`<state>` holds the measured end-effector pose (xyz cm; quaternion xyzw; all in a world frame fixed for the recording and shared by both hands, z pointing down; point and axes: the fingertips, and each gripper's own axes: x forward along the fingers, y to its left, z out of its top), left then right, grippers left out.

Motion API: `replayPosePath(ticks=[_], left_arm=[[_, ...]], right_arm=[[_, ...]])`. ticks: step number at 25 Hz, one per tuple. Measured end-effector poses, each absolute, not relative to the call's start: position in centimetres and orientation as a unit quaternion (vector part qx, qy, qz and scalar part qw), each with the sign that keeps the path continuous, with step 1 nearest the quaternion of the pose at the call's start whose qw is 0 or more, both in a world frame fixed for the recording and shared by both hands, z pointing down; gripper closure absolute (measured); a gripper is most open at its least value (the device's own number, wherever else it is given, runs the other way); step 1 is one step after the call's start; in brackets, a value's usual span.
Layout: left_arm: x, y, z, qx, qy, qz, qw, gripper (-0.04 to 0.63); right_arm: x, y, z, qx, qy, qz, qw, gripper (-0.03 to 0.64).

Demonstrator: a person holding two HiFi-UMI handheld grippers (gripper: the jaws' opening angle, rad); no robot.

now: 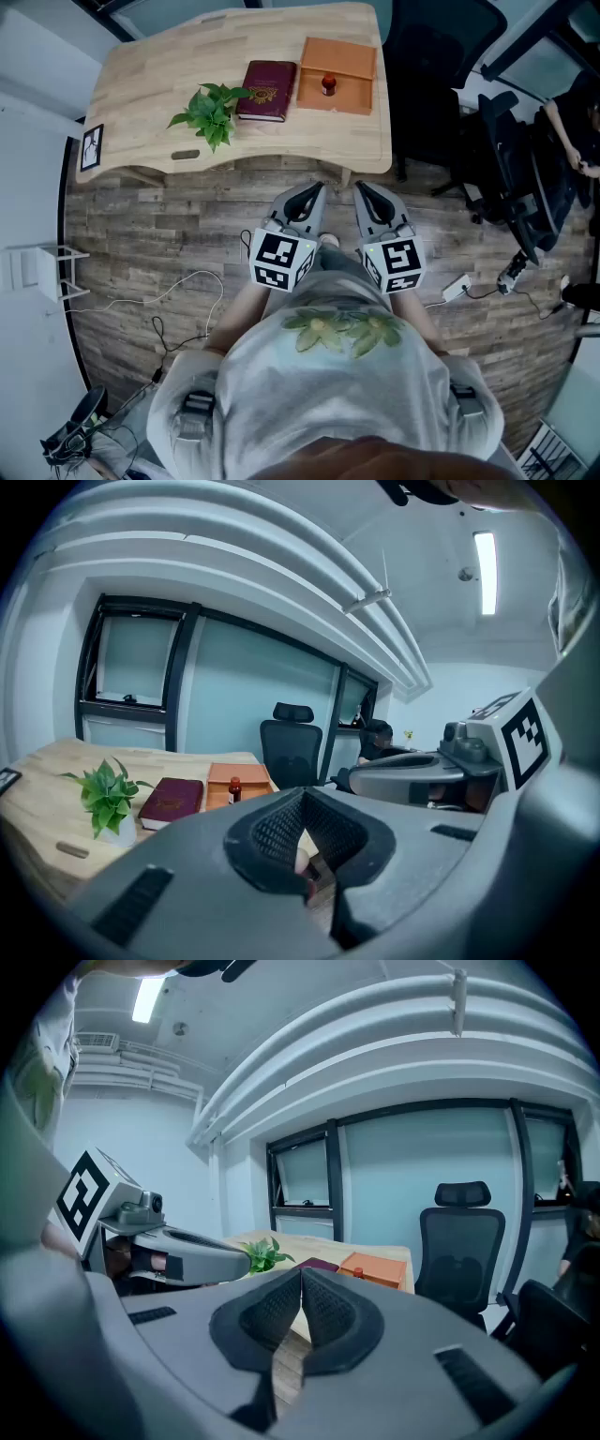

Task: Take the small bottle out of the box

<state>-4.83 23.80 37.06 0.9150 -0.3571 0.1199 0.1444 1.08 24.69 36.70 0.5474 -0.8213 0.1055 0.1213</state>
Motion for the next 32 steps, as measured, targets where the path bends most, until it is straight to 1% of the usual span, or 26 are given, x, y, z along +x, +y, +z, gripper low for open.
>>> replayPosePath(ticks=[11, 19, 32], left_arm=[[-8.7, 24.1, 37.5, 0.919, -0.347, 0.120, 0.143, 0.588], [-10.0, 23.1, 38.6, 0.920, -0.343, 0.113, 0.149, 0.588], [-9.0, 13.9, 37.8, 0.914, -0.366, 0.105, 0.142, 0.588]], right_arm=[[-2.8, 25.5, 36.6, 0.549, -0.820, 0.100, 0.130, 0.607], [-3.3, 24.2, 36.6, 0.562, -0.813, 0.084, 0.128, 0.606], [-0.7, 13.9, 36.0, 0.546, -0.824, 0.052, 0.141, 0.606]])
